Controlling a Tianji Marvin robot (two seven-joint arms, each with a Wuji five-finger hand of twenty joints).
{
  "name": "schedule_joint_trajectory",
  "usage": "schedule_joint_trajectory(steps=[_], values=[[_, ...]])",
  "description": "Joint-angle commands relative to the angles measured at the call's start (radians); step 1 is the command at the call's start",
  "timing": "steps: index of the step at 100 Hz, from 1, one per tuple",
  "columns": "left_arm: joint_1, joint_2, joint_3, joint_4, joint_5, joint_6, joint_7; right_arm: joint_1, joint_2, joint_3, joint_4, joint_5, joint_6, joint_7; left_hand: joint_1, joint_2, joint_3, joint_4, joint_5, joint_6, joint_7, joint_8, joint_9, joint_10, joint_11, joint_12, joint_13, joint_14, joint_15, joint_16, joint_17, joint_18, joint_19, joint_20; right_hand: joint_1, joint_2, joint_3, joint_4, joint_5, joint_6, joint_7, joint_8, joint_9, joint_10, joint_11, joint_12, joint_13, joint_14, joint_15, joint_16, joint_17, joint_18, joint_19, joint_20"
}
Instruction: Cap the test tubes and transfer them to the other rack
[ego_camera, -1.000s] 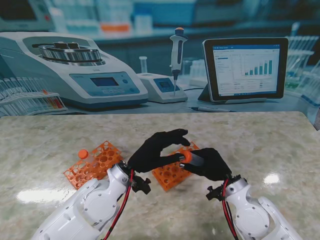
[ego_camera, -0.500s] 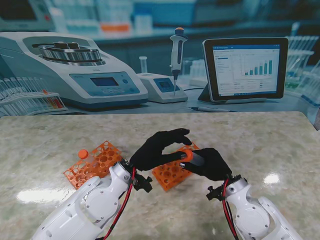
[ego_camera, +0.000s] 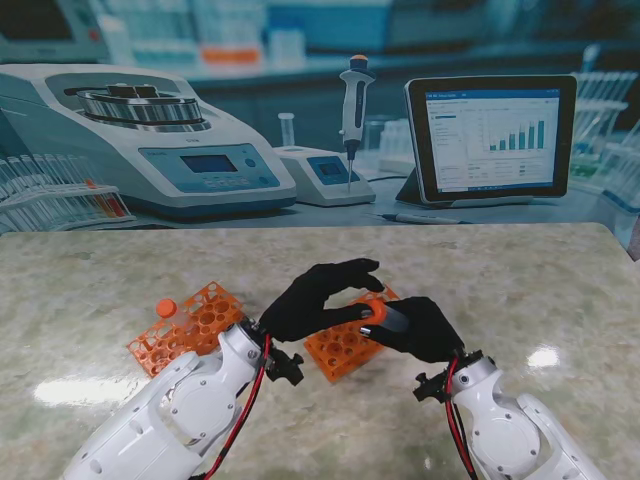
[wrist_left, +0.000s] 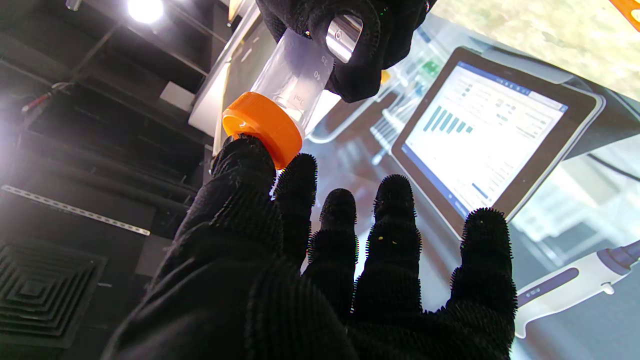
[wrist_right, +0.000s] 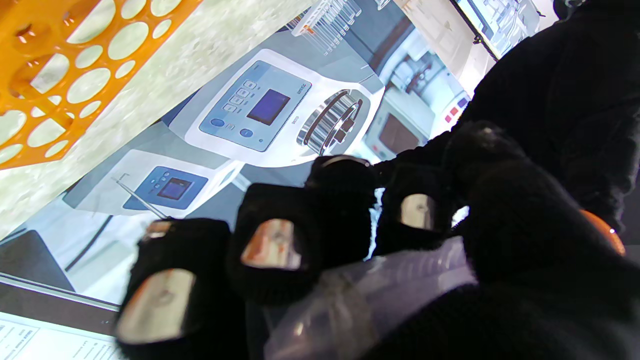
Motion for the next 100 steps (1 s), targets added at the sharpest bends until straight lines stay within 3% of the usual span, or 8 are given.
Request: schedule_joint_trajectory(steps=[1,33,58,75,78,90,92,100], values=[[0.008,0.002,-0.004,-0.013,0.000,-0.001,-0.005,-0.008,-0.003,-0.005,-0.010,0.000,-0.003,0.004,0.070,0.050,0.010,0.060,0.004,-0.027,-0.045,-0.029,0.005,-0.006,-0.002,0.005,0.005,-0.026,0.006,0.015,-0.019,-0.007,-0.016,-0.017,0.030,0.036,0.004,-0.001,0.020,-0.063,0.051,0.041,0.014,0.018,0.005,0.001,0.006,-0.034,0.067,0.028,0.023,-0.023,0.115,0.002],[0.020,0.002,-0.016,-0.033,0.010,-0.009,0.004,-0.008,-0.003,-0.006,-0.010,0.001,0.000,0.006,0.025,0.097,-0.002,0.059,-0.022,0.002,-0.122,-0.094,-0.023,0.000,-0.010,0.003,-0.008,-0.031,0.001,0.014,-0.023,-0.012,-0.024,-0.015,0.029,0.036,0.003,-0.001,0.020,-0.063,0.051,0.041,0.014,0.014,0.005,0.001,0.006,-0.034,0.067,0.028,0.023,-0.023,0.115,0.002],[0.035,0.002,-0.029,-0.044,0.025,-0.019,0.017,-0.008,-0.003,-0.006,-0.010,0.001,0.001,0.008,0.024,0.087,-0.007,0.062,-0.033,0.014,-0.133,-0.107,-0.042,0.006,-0.016,0.001,-0.019,-0.029,-0.002,0.014,-0.026,-0.014,-0.028,-0.012,0.029,0.036,0.003,-0.001,0.020,-0.063,0.051,0.041,0.013,0.015,0.005,0.001,0.006,-0.034,0.067,0.028,0.023,-0.023,0.115,0.002],[0.060,0.006,-0.049,-0.058,0.066,-0.043,0.034,-0.007,-0.003,-0.006,-0.009,-0.002,0.001,0.005,0.009,-0.012,0.014,0.082,-0.038,0.030,-0.095,-0.074,-0.042,0.010,-0.011,0.005,-0.016,-0.030,0.003,0.017,-0.018,-0.011,-0.022,-0.005,0.029,0.035,0.003,-0.001,0.020,-0.063,0.051,0.041,0.013,0.017,0.005,0.001,0.006,-0.034,0.067,0.028,0.023,-0.023,0.114,0.002],[0.063,0.006,-0.051,-0.060,0.072,-0.046,0.035,-0.007,-0.003,-0.006,-0.009,-0.002,0.001,0.004,-0.037,-0.053,0.113,0.057,-0.042,0.031,-0.092,-0.042,-0.042,0.010,-0.011,0.006,-0.016,-0.030,0.003,0.016,-0.019,-0.011,-0.019,-0.006,0.030,0.036,0.004,-0.001,0.020,-0.063,0.051,0.041,0.013,0.017,0.005,0.001,0.006,-0.034,0.067,0.028,0.023,-0.023,0.114,0.002],[0.073,0.007,-0.059,-0.060,0.101,-0.060,0.049,-0.006,-0.003,-0.006,-0.009,-0.003,0.001,0.004,-0.074,-0.151,0.194,0.046,-0.067,0.032,-0.022,0.009,-0.043,0.009,-0.002,0.013,-0.011,-0.036,0.008,0.018,-0.014,-0.009,-0.010,-0.006,0.030,0.035,0.004,-0.001,0.020,-0.063,0.051,0.041,0.013,0.014,0.005,0.001,0.006,-0.034,0.067,0.028,0.023,-0.023,0.114,0.002],[0.074,0.008,-0.059,-0.059,0.107,-0.062,0.051,-0.006,-0.003,-0.006,-0.009,-0.003,0.001,0.004,-0.114,-0.182,0.282,0.029,-0.069,0.032,-0.015,0.022,-0.044,0.011,-0.002,0.013,-0.011,-0.035,0.009,0.018,-0.013,-0.008,-0.006,-0.009,0.030,0.036,0.004,-0.001,0.020,-0.063,0.051,0.041,0.013,0.015,0.005,0.001,0.006,-0.034,0.067,0.028,0.023,-0.023,0.114,0.002],[0.077,0.008,-0.061,-0.057,0.129,-0.070,0.063,-0.006,-0.003,-0.006,-0.009,-0.003,0.001,0.004,-0.147,-0.226,0.350,0.018,-0.100,0.033,0.054,0.074,-0.047,0.012,0.003,0.018,-0.008,-0.038,0.013,0.020,-0.011,-0.008,0.004,-0.010,0.029,0.036,0.004,-0.001,0.020,-0.063,0.051,0.041,0.013,0.015,0.005,0.001,0.006,-0.034,0.067,0.028,0.023,-0.023,0.114,0.002]])
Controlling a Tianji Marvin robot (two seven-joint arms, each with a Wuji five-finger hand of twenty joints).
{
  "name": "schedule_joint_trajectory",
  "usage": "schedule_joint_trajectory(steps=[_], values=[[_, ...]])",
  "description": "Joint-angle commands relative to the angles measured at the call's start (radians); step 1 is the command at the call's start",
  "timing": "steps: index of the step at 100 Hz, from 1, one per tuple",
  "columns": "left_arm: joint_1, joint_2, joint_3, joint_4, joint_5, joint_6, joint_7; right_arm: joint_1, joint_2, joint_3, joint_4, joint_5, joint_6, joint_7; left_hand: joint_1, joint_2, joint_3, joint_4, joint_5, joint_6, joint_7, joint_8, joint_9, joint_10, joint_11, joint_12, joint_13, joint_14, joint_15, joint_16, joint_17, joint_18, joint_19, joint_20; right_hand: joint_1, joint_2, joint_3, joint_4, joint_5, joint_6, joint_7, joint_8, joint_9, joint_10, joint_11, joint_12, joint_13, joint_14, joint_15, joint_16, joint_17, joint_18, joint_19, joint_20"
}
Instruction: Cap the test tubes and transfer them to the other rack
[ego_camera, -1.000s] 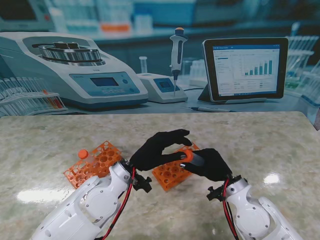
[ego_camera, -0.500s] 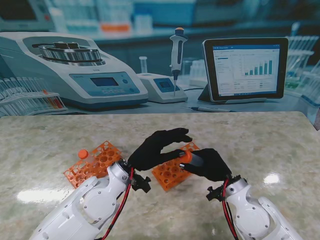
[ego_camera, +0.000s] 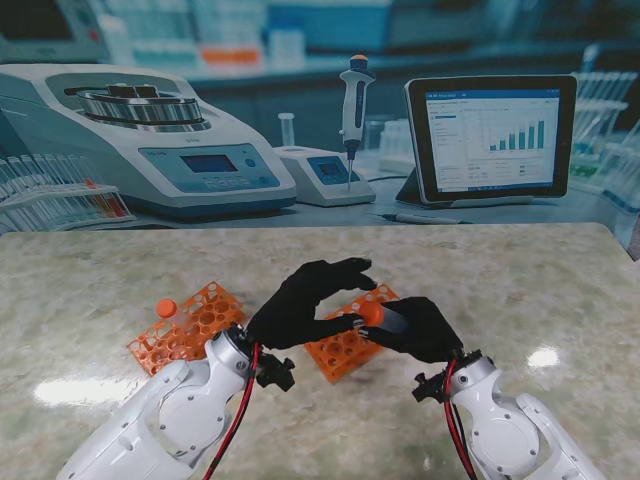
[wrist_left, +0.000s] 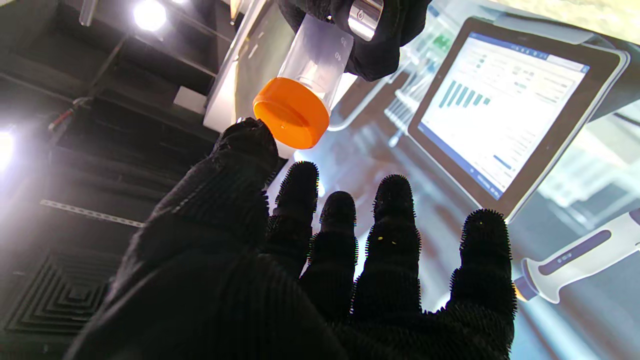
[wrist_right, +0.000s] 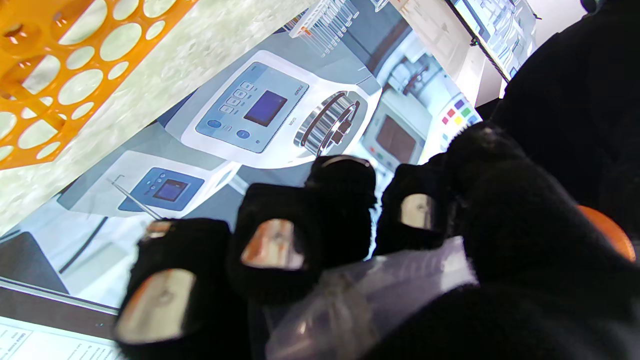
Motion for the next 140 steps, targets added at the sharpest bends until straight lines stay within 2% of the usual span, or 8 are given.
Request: schedule_joint_trajectory(steps=[1,34,81,86,140], values=[[0.005,0.003,0.000,-0.002,0.010,-0.007,0.007,-0.006,-0.003,-0.004,-0.003,0.000,0.002,0.001,-0.022,-0.044,0.060,-0.028,-0.044,0.014,0.052,0.037,-0.029,0.011,0.007,0.018,-0.008,-0.038,0.013,0.011,-0.001,-0.007,0.004,-0.010,0.030,0.036,0.004,-0.001,0.020,-0.063,0.051,0.041,0.013,0.015,0.005,0.001,0.006,-0.034,0.067,0.028,0.023,-0.023,0.114,0.002],[-0.002,-0.003,0.022,0.016,0.036,-0.011,0.038,-0.006,-0.003,-0.004,-0.004,-0.001,0.002,0.000,-0.062,-0.095,0.144,-0.046,-0.123,0.015,0.203,0.150,-0.045,0.020,0.018,0.029,-0.010,-0.041,0.028,0.022,-0.001,-0.010,0.024,-0.013,0.029,0.036,0.004,-0.001,0.020,-0.063,0.051,0.041,0.014,0.014,0.005,0.001,0.006,-0.034,0.067,0.028,0.023,-0.023,0.114,0.002],[-0.014,-0.009,0.047,0.029,0.069,-0.003,0.073,-0.006,-0.003,-0.004,-0.005,-0.001,0.003,0.000,-0.077,-0.117,0.169,-0.050,-0.126,0.016,0.245,0.182,-0.037,0.021,0.025,0.035,-0.001,-0.042,0.043,0.032,0.002,-0.008,0.036,-0.014,0.029,0.035,0.003,-0.001,0.020,-0.063,0.051,0.041,0.014,0.015,0.005,0.001,0.006,-0.034,0.067,0.028,0.023,-0.023,0.114,0.002],[-0.016,-0.009,0.049,0.031,0.075,-0.003,0.077,-0.006,-0.003,-0.004,-0.005,-0.001,0.005,-0.001,-0.081,-0.119,0.176,-0.052,-0.132,0.000,0.266,0.196,-0.034,0.022,0.027,0.036,0.002,-0.043,0.045,0.033,0.003,-0.008,0.040,-0.015,0.029,0.035,0.004,-0.001,0.020,-0.063,0.051,0.041,0.012,0.015,0.004,0.001,0.006,-0.034,0.067,0.028,0.023,-0.023,0.114,0.002],[-0.031,-0.010,0.064,0.050,0.133,0.013,0.115,-0.002,-0.005,-0.012,-0.003,-0.007,0.012,-0.012,-0.075,-0.117,0.188,-0.055,-0.117,-0.013,0.306,0.212,-0.012,0.018,0.036,0.039,0.023,-0.042,0.061,0.041,0.009,-0.007,0.057,-0.018,0.028,0.033,0.010,0.000,0.021,-0.061,0.051,0.041,0.012,0.013,0.005,0.001,0.006,-0.034,0.067,0.028,0.022,-0.023,0.113,0.001]])
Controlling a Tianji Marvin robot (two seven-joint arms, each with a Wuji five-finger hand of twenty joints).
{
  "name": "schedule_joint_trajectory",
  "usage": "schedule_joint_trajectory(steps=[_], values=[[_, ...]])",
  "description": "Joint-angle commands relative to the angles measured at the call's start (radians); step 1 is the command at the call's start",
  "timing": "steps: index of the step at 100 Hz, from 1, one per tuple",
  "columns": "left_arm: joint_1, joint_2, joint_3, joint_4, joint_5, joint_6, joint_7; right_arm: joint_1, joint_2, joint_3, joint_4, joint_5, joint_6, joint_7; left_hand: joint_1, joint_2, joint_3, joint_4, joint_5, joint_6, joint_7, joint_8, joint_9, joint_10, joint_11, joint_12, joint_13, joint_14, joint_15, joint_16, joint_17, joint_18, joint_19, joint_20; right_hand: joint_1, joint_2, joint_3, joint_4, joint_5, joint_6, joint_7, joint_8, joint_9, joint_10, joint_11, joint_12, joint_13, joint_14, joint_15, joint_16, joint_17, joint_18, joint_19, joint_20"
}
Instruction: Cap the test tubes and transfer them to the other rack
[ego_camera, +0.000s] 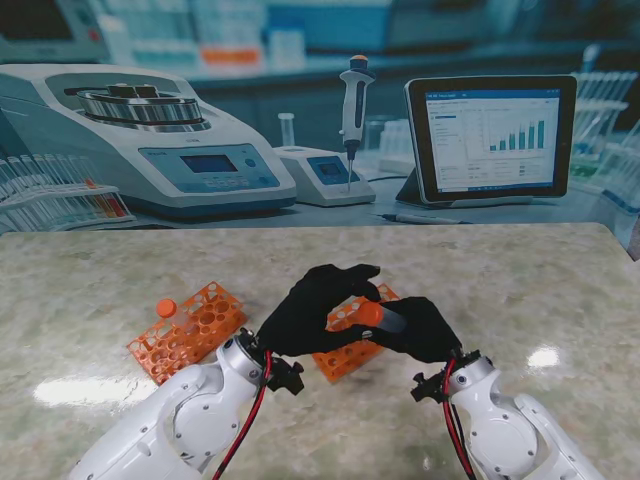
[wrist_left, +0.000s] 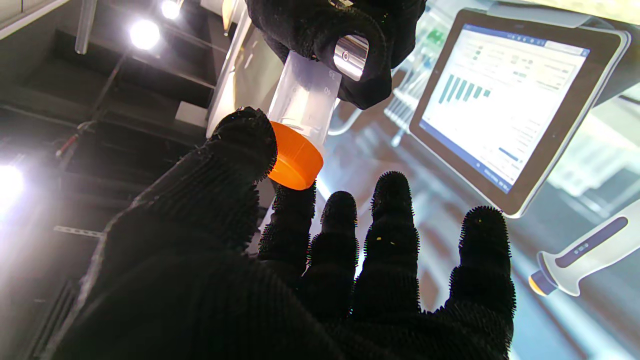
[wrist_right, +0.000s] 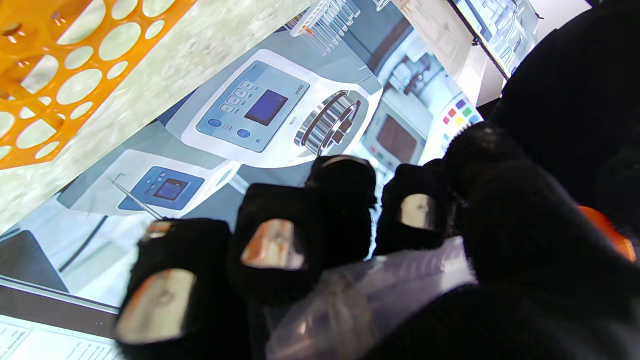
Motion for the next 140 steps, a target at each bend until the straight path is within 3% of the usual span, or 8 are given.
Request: schedule_joint_trajectory(steps=[1,16,22,28,44,75,104,140], values=[[-0.002,-0.002,0.003,0.003,-0.001,0.005,0.000,-0.004,-0.004,-0.005,-0.003,0.002,0.005,0.000,-0.012,-0.017,0.031,-0.032,-0.017,-0.016,0.031,0.024,0.003,0.006,0.012,0.011,0.024,-0.034,0.013,0.014,-0.003,-0.007,0.038,-0.018,0.027,0.033,0.009,0.000,0.021,-0.061,0.051,0.041,0.013,0.012,0.005,0.001,0.006,-0.034,0.067,0.028,0.022,-0.023,0.113,0.001],[-0.005,-0.002,0.005,0.005,-0.004,0.008,0.000,-0.003,-0.004,-0.007,-0.002,0.003,0.006,0.001,0.005,0.030,0.011,-0.027,-0.009,-0.024,0.069,0.038,0.014,0.003,0.014,0.012,0.032,-0.034,0.017,0.017,-0.005,-0.006,0.041,-0.023,0.028,0.033,0.010,-0.001,0.021,-0.061,0.051,0.042,0.012,0.011,0.004,0.001,0.006,-0.034,0.067,0.028,0.022,-0.023,0.113,0.001],[-0.005,-0.002,0.006,0.004,-0.010,0.009,-0.005,-0.003,-0.004,-0.007,-0.002,0.004,0.005,0.002,0.077,0.066,-0.109,-0.019,-0.010,-0.033,0.091,0.035,0.017,0.003,0.013,0.013,0.034,-0.034,0.018,0.021,-0.007,-0.006,0.043,-0.030,0.027,0.032,0.010,-0.001,0.021,-0.061,0.051,0.042,0.013,0.012,0.005,0.001,0.006,-0.034,0.067,0.028,0.022,-0.023,0.113,0.001],[-0.005,-0.003,0.006,0.005,-0.011,0.009,-0.004,-0.003,-0.004,-0.007,-0.002,0.004,0.005,0.003,0.111,0.076,-0.140,-0.022,-0.009,-0.043,0.111,0.043,0.022,0.003,0.014,0.013,0.039,-0.034,0.020,0.022,-0.008,-0.006,0.043,-0.031,0.026,0.033,0.010,-0.001,0.021,-0.061,0.051,0.042,0.013,0.013,0.004,0.001,0.006,-0.034,0.067,0.028,0.022,-0.023,0.113,0.001],[-0.006,-0.003,0.006,0.006,-0.013,0.006,-0.005,-0.004,-0.004,-0.006,-0.003,0.005,0.005,0.004,0.248,0.134,-0.314,0.020,0.005,-0.070,0.186,-0.004,0.044,-0.002,0.017,0.012,0.056,-0.033,0.026,0.026,-0.005,-0.005,0.044,-0.032,0.027,0.032,0.009,-0.001,0.021,-0.061,0.051,0.042,0.012,0.013,0.005,0.001,0.006,-0.034,0.067,0.028,0.022,-0.023,0.113,0.001],[-0.010,-0.008,0.009,0.015,-0.014,0.006,0.010,-0.003,-0.004,-0.007,-0.003,0.006,0.007,0.006,0.318,0.184,-0.344,0.030,0.100,-0.098,0.213,-0.090,0.099,-0.027,0.034,0.015,0.099,-0.037,0.042,0.033,0.010,0.003,0.060,-0.033,0.028,0.033,0.009,-0.001,0.020,-0.064,0.050,0.042,0.013,0.011,0.004,0.000,0.006,-0.034,0.067,0.028,0.022,-0.023,0.113,0.001],[-0.016,-0.014,0.015,0.029,-0.018,0.004,0.029,-0.003,-0.004,-0.006,-0.003,0.006,0.005,0.005,0.378,0.204,-0.353,0.035,0.254,-0.106,0.164,-0.206,0.161,-0.053,0.058,0.022,0.145,-0.040,0.061,0.040,0.023,0.011,0.077,-0.039,0.028,0.034,0.008,-0.001,0.020,-0.064,0.050,0.043,0.012,0.016,0.004,0.001,0.006,-0.034,0.067,0.028,0.022,-0.023,0.113,0.001],[-0.019,-0.013,0.015,0.045,-0.009,-0.005,0.033,-0.004,-0.005,-0.006,-0.003,0.005,0.001,0.001,0.411,0.197,-0.328,0.036,0.388,-0.130,-0.010,-0.352,0.196,-0.097,0.059,0.007,0.152,-0.048,0.048,0.026,0.022,0.008,0.077,-0.052,0.027,0.034,0.007,-0.001,0.020,-0.064,0.050,0.043,0.013,0.014,0.004,0.001,0.006,-0.034,0.067,0.028,0.022,-0.023,0.112,0.001]])
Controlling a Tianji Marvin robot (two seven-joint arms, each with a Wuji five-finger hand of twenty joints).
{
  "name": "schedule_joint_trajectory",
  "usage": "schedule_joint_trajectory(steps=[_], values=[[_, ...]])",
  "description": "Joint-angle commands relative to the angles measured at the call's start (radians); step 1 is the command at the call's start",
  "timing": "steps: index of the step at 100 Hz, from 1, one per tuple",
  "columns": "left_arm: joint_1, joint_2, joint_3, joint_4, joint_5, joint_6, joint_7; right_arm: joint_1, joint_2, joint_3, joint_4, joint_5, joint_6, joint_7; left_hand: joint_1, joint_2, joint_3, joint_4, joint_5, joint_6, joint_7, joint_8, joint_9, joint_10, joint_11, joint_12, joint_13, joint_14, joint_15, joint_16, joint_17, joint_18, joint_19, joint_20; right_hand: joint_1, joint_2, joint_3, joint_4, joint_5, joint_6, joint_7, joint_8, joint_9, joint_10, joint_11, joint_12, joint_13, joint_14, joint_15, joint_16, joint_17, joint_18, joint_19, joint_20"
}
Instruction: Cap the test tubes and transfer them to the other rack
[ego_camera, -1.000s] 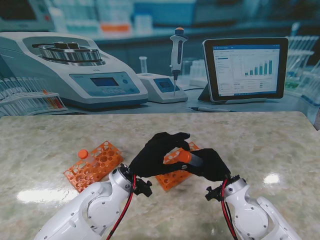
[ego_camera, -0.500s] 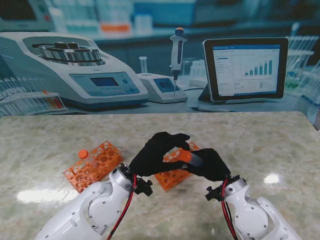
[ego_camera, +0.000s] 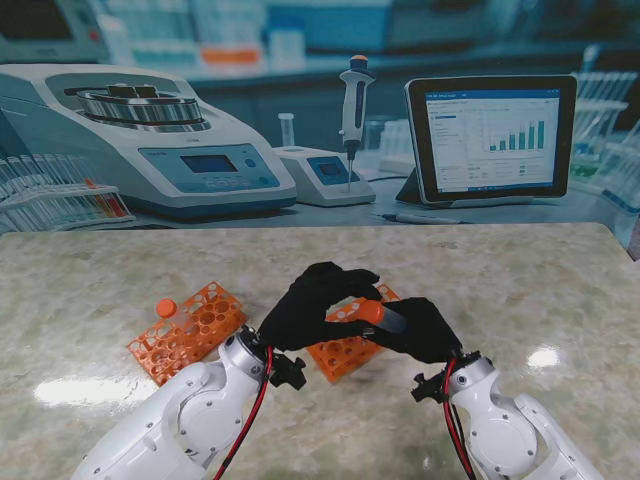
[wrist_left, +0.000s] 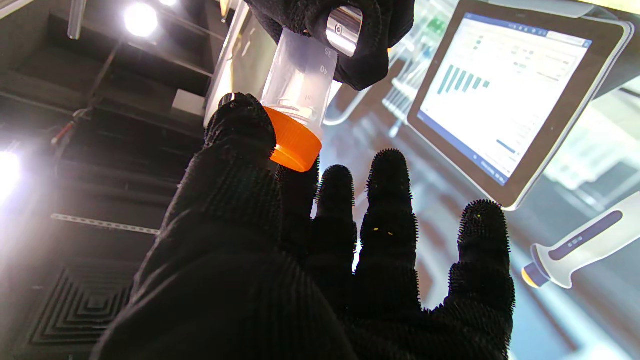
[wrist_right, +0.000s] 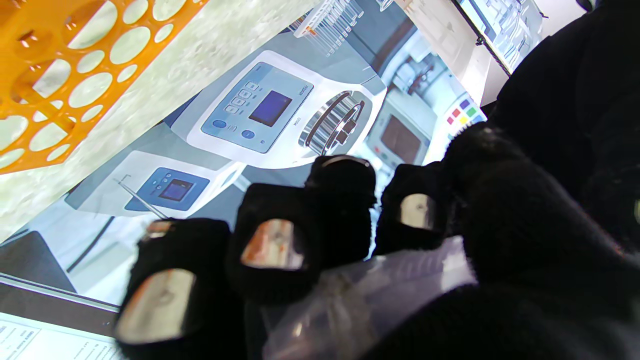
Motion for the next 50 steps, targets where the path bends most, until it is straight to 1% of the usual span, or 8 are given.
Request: schedule_joint_trajectory(steps=[1,11,17,38,39,40,43,50], values=[[0.003,-0.001,0.002,0.011,0.002,0.000,-0.005,-0.005,-0.005,-0.006,-0.010,0.002,-0.004,0.000,0.211,0.107,0.118,0.045,0.178,-0.118,0.106,0.009,0.010,-0.071,0.004,-0.004,0.017,-0.033,-0.007,0.001,-0.006,0.009,0.028,-0.043,0.027,0.035,0.007,-0.001,0.020,-0.066,0.050,0.043,0.013,0.014,0.004,0.001,0.006,-0.034,0.067,0.028,0.022,-0.023,0.112,0.001],[0.003,-0.001,0.000,0.012,0.004,-0.002,-0.006,-0.005,-0.005,-0.006,-0.010,0.001,-0.004,-0.001,0.211,0.103,0.149,0.040,0.195,-0.137,0.064,0.009,0.012,-0.070,0.002,-0.012,0.018,-0.034,-0.016,-0.008,-0.006,0.008,0.028,-0.045,0.027,0.035,0.007,-0.001,0.020,-0.066,0.050,0.043,0.013,0.013,0.004,0.001,0.006,-0.034,0.067,0.028,0.022,-0.023,0.112,0.001],[0.004,0.000,-0.001,0.013,0.006,-0.003,-0.004,-0.005,-0.006,-0.006,-0.010,0.001,-0.004,-0.002,0.209,0.101,0.153,0.040,0.192,-0.157,0.053,0.008,0.007,-0.069,-0.001,-0.014,0.018,-0.033,-0.016,-0.009,-0.005,0.005,0.028,-0.045,0.027,0.035,0.006,-0.001,0.020,-0.066,0.050,0.043,0.012,0.015,0.004,0.001,0.006,-0.034,0.067,0.028,0.022,-0.023,0.112,0.001],[0.006,0.002,-0.004,0.010,0.009,-0.005,-0.011,-0.005,-0.006,-0.007,-0.011,0.001,-0.004,-0.005,0.208,0.085,0.164,0.042,0.182,-0.192,0.020,0.007,0.004,-0.068,-0.007,-0.020,0.011,-0.035,-0.023,-0.014,-0.004,0.004,0.026,-0.047,0.027,0.035,0.007,-0.001,0.020,-0.066,0.050,0.043,0.012,0.013,0.004,0.001,0.006,-0.034,0.067,0.028,0.022,-0.023,0.112,0.001],[0.006,0.003,-0.004,0.010,0.009,-0.005,-0.012,-0.005,-0.006,-0.007,-0.011,0.001,-0.005,-0.005,0.208,0.084,0.166,0.042,0.181,-0.194,0.018,0.008,0.002,-0.052,-0.009,-0.021,0.011,-0.034,-0.024,-0.014,-0.004,0.004,0.026,-0.047,0.027,0.034,0.007,-0.001,0.020,-0.066,0.050,0.043,0.013,0.013,0.004,0.001,0.006,-0.034,0.067,0.028,0.022,-0.023,0.112,0.001],[0.006,0.003,-0.004,0.010,0.010,-0.005,-0.013,-0.005,-0.006,-0.007,-0.011,0.001,-0.005,-0.005,0.207,0.083,0.168,0.042,0.180,-0.195,0.016,0.009,0.002,-0.058,-0.009,-0.022,0.011,-0.034,-0.025,-0.015,-0.004,0.004,0.025,-0.047,0.027,0.035,0.007,-0.001,0.020,-0.066,0.050,0.043,0.013,0.013,0.004,0.001,0.006,-0.034,0.067,0.028,0.022,-0.023,0.112,0.001],[0.006,0.004,-0.005,0.009,0.011,-0.005,-0.014,-0.005,-0.006,-0.007,-0.011,0.001,-0.005,-0.006,0.207,0.079,0.174,0.043,0.176,-0.197,0.011,0.011,-0.002,-0.038,-0.013,-0.024,0.009,-0.034,-0.027,-0.017,-0.004,0.004,0.025,-0.048,0.027,0.035,0.007,-0.001,0.020,-0.066,0.050,0.043,0.013,0.013,0.004,0.001,0.006,-0.034,0.067,0.028,0.022,-0.023,0.112,0.001],[0.007,0.006,-0.007,0.007,0.012,-0.005,-0.022,-0.005,-0.007,-0.007,-0.011,0.001,-0.005,-0.007,0.184,0.067,0.215,0.038,0.172,-0.210,-0.001,0.033,-0.001,-0.038,-0.024,-0.035,0.006,-0.032,-0.036,-0.026,-0.006,0.002,0.017,-0.052,0.029,0.034,0.008,-0.001,0.020,-0.066,0.050,0.043,0.012,0.015,0.004,0.001,0.006,-0.034,0.067,0.028,0.022,-0.023,0.112,0.001]])
